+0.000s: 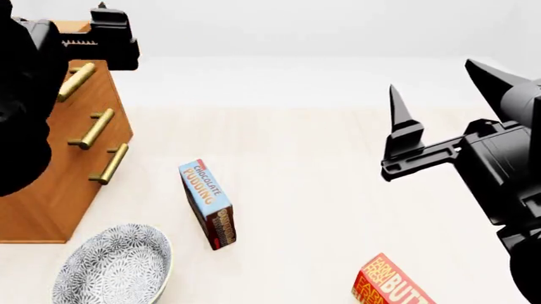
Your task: Put the butter at the front in the top drawer of the cabinet and close it.
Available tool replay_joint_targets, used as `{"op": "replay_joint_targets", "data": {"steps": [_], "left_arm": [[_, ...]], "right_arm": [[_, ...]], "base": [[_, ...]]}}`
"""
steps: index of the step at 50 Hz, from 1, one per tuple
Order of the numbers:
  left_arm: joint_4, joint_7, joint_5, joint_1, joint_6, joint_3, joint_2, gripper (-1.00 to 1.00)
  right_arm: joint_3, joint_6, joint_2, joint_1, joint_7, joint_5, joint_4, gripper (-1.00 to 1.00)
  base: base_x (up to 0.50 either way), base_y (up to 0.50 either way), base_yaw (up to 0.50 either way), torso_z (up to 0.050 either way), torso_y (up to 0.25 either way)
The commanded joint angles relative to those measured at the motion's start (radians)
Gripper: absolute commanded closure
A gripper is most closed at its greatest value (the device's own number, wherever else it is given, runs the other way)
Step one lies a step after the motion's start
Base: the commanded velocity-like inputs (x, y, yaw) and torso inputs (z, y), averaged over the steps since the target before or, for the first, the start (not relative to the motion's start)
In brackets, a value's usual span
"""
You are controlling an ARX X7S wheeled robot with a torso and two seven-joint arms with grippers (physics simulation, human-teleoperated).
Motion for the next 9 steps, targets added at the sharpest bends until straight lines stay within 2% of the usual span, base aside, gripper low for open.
{"op": "replay_joint_targets", "data": {"steps": [1, 9], "left_arm": [[0.362, 0.138, 0.211, 0.215, 0.186, 0.081, -0.046, -1.0], [0.392, 0.201, 0.319, 0.342, 0.321, 0.112, -0.056, -1.0]], "right_arm": [[-0.017, -0.041, -0.01, -0.025, -0.011, -0.022, 0.0, -1.0], [-0.036, -0.074, -0.018, -0.038, -0.028, -0.044, 0.013, -1.0]], "base": [[0.0, 0.0, 0.0, 0.0, 0.0], [0.0, 0.0, 0.0, 0.0, 0.0]]}}
